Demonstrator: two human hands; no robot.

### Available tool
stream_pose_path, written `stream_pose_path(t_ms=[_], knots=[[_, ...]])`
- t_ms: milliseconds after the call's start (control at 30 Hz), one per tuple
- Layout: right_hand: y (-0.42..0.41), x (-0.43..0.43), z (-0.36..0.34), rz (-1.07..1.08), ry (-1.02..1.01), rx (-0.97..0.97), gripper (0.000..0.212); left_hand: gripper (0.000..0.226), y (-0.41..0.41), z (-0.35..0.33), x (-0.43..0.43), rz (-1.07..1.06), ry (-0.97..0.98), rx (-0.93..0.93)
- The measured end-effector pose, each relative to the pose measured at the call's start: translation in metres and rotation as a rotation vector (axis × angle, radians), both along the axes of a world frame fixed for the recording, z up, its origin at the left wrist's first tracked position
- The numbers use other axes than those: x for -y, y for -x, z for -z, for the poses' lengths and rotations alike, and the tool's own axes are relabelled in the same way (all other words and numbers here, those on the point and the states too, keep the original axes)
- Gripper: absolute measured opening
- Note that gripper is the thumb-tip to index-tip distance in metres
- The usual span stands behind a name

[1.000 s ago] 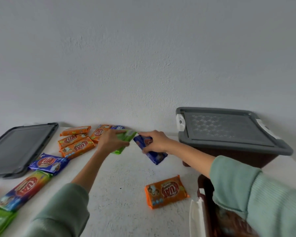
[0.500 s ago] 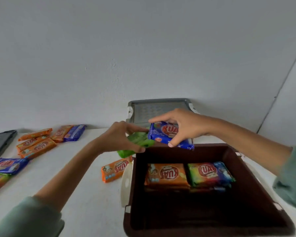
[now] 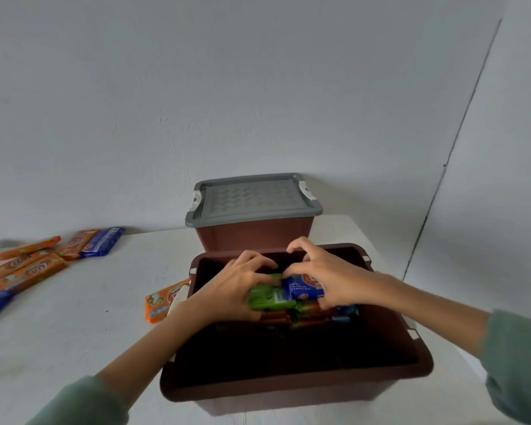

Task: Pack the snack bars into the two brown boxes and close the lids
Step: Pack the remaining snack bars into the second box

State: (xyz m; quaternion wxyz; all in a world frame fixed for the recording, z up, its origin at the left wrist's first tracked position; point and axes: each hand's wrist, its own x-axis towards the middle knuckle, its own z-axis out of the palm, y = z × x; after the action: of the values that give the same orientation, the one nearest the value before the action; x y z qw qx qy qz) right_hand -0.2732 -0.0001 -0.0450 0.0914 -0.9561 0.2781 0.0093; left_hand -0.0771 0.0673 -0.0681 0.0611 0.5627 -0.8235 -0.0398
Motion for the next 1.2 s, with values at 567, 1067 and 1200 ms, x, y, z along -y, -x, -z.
stream_pose_path(t_ms=[567,1067,1200], knots=[[-0.006,-0.001,0.007,0.097,0.119,-0.188,0.078,0.078,-0.009,0.006,0.006,0.0,0.042,0.133],[-0.18,-0.01,-0.035,-0.237,-0.009,0.259,0.03,0.023,-0.184,-0.025,-0.081,-0.49,0.268,-0.336],[-0.246,-0.015,-0.01,-0.382,0.004,0.038,0.051,0.021,-0.25,0.009,-0.128,-0.69,0.273,-0.315]])
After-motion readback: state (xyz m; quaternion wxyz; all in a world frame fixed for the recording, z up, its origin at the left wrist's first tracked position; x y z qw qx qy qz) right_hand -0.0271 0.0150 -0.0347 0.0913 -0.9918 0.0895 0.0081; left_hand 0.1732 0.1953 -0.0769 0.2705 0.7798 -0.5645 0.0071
